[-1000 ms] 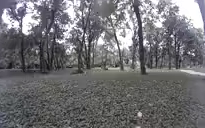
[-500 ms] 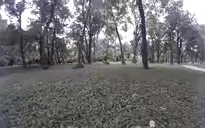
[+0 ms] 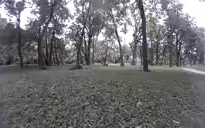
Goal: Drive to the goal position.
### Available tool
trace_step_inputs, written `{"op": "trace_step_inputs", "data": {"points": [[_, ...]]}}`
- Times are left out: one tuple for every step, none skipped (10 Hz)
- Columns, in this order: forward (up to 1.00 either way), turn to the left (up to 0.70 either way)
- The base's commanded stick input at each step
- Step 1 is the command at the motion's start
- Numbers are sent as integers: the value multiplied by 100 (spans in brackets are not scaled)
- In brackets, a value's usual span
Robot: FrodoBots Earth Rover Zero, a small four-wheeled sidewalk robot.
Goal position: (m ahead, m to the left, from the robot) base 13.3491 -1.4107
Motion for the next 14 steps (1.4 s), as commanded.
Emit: {"op": "trace_step_inputs", "data": {"points": [[70,0],[70,0],[70,1],[70,12],[70,12],[70,3],[70,1],[70,0],[70,0],[70,0],[70,0],[70,0],[70,0],[70,0]]}}
